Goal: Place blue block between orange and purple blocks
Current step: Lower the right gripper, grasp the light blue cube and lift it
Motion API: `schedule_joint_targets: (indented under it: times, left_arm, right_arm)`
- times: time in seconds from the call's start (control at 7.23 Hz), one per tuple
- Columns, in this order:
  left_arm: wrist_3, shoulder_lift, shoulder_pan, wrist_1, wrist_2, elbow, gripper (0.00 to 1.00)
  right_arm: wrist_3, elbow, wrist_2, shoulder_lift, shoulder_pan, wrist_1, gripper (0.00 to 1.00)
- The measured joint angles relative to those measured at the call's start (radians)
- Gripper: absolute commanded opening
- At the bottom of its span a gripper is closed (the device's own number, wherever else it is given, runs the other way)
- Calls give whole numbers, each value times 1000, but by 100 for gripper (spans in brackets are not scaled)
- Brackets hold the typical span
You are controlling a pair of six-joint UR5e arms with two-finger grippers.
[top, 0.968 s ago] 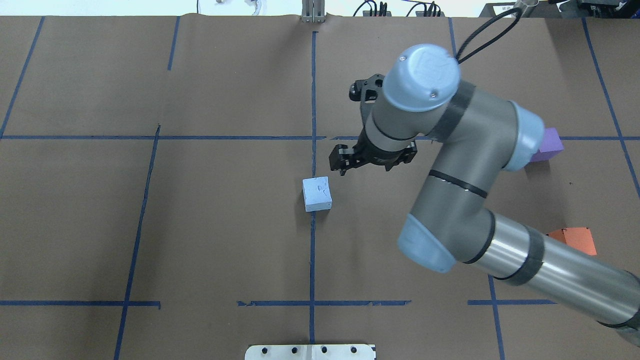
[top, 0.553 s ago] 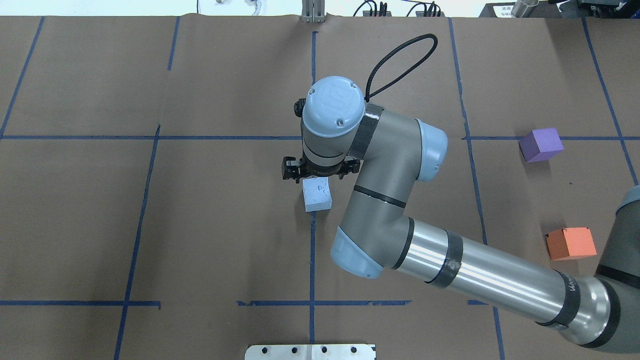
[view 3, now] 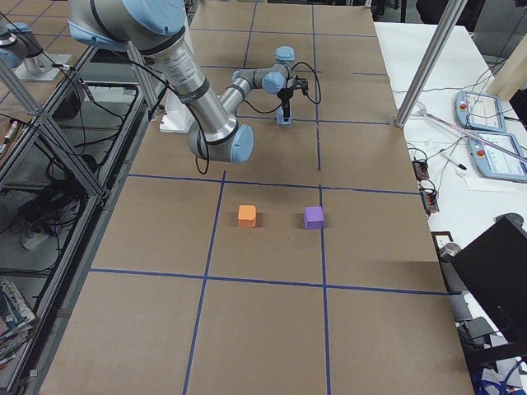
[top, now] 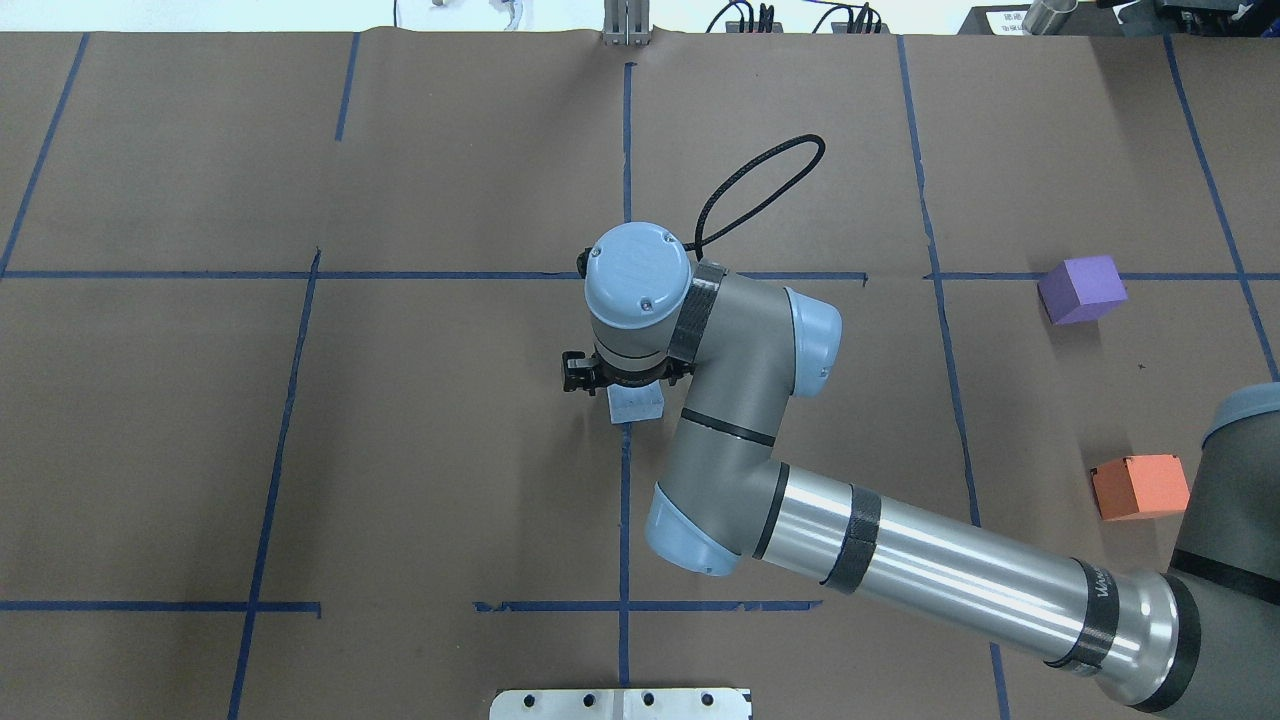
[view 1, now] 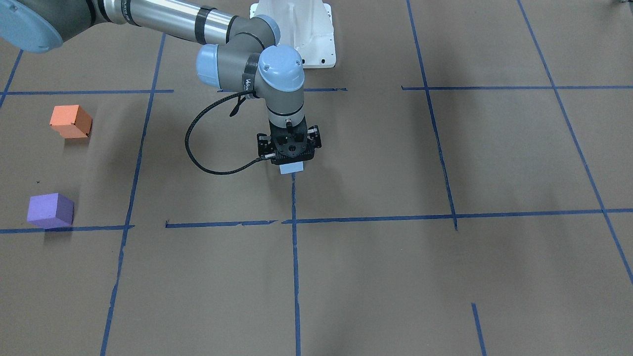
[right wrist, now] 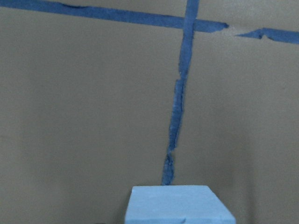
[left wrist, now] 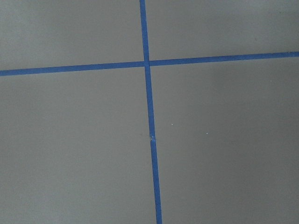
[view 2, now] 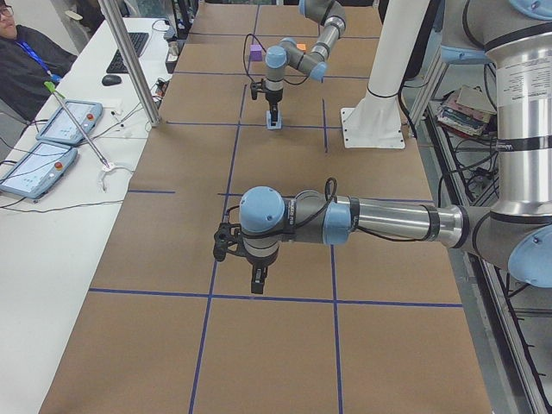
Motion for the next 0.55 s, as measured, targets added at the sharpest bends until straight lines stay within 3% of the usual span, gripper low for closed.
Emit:
schedule_joint_targets:
  times: [0.14,0.55]
  left_arm:
    - [0,1,0,0,0,0,100]
    - [0,1,0,0,0,0,100]
  right_arm:
    - [3,-5,-2,2,-2,1,22]
    - [6,0,10,0,21,-2,22]
